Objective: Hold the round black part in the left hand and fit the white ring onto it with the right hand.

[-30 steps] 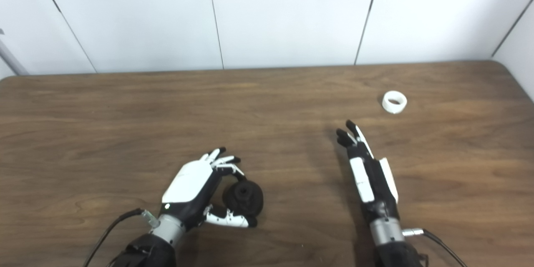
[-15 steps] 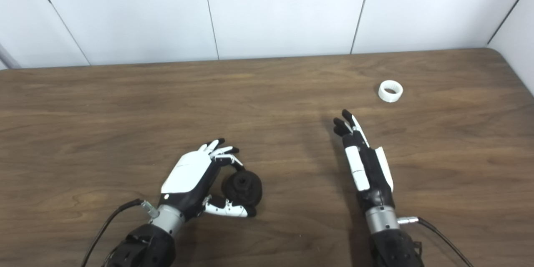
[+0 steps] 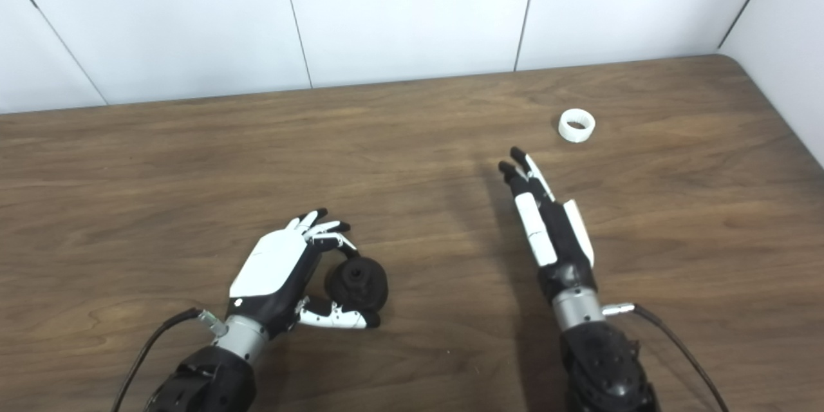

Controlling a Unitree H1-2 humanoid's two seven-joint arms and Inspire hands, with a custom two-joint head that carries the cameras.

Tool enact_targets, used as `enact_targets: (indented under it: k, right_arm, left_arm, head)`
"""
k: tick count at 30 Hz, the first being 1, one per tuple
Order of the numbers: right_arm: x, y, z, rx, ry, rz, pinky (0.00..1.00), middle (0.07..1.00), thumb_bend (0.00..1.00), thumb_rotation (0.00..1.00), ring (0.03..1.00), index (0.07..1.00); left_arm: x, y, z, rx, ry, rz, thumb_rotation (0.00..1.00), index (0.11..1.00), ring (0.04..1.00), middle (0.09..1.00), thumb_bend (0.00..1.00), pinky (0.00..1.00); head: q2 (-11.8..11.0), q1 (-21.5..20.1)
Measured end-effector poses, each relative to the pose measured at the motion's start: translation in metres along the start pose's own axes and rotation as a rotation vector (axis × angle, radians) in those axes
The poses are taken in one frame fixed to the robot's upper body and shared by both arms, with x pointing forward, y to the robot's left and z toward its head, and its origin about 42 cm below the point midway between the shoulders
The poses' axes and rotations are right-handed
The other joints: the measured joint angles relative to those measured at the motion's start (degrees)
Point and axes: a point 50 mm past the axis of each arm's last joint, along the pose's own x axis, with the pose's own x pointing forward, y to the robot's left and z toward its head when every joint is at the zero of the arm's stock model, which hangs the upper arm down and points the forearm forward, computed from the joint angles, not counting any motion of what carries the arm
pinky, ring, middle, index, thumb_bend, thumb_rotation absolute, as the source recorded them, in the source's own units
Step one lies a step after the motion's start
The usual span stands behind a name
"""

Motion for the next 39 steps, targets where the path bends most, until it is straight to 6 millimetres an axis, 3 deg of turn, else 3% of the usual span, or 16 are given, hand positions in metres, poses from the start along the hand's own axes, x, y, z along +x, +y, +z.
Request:
enact_targets:
  k: [6, 12, 19, 27, 33, 39]
  right_arm:
    - [0.024, -0.028, 0.025, -0.191, -0.041, -0.07, 0.88, 0.865, 0.54, 0.64, 0.882, 0.86]
    - [0.044, -0.047, 0.049, -0.328, -0.053, -0.111, 0.87, 0.887, 0.6, 0.54, 0.889, 0.851]
    - [0.071, -0.061, 0.07, -0.458, -0.091, -0.144, 0.81, 0.845, 0.68, 0.41, 0.847, 0.803]
    - [0.105, -0.087, 0.074, -0.797, -0.068, -0.109, 0.89, 0.922, 0.71, 0.34, 0.944, 0.801]
    - [0.127, -0.099, 0.069, -0.898, -0.004, -0.113, 0.84, 0.939, 0.79, 0.26, 0.962, 0.767]
    - [0.151, -0.113, 0.053, -0.955, 0.107, -0.093, 0.9, 0.959, 0.82, 0.25, 0.985, 0.765]
  left_arm:
    - [0.0, 0.001, -0.002, 0.002, 0.002, 0.002, 0.06, 0.484, 0.984, 0.861, 0.52, 1.0]
    - [-0.001, 0.002, -0.003, 0.0, -0.002, 0.005, 0.05, 0.483, 0.977, 0.851, 0.52, 1.0]
    - [-0.002, 0.004, -0.009, 0.001, -0.017, 0.002, 0.06, 0.483, 0.978, 0.849, 0.52, 1.0]
    - [-0.002, 0.005, -0.013, -0.003, -0.025, 0.001, 0.05, 0.483, 0.968, 0.843, 0.52, 1.0]
    - [-0.004, 0.005, -0.015, -0.003, -0.021, 0.006, 0.05, 0.483, 0.965, 0.844, 0.52, 1.0]
    - [-0.004, 0.006, -0.016, -0.004, -0.02, 0.006, 0.05, 0.483, 0.964, 0.842, 0.52, 1.0]
  head:
    - [0.1, -2.0]
    - [0.2, -4.7]
    - [-0.5, -7.4]
    - [-1.3, -8.4]
    - [-1.6, -8.8]
    - [-2.1, -9.5]
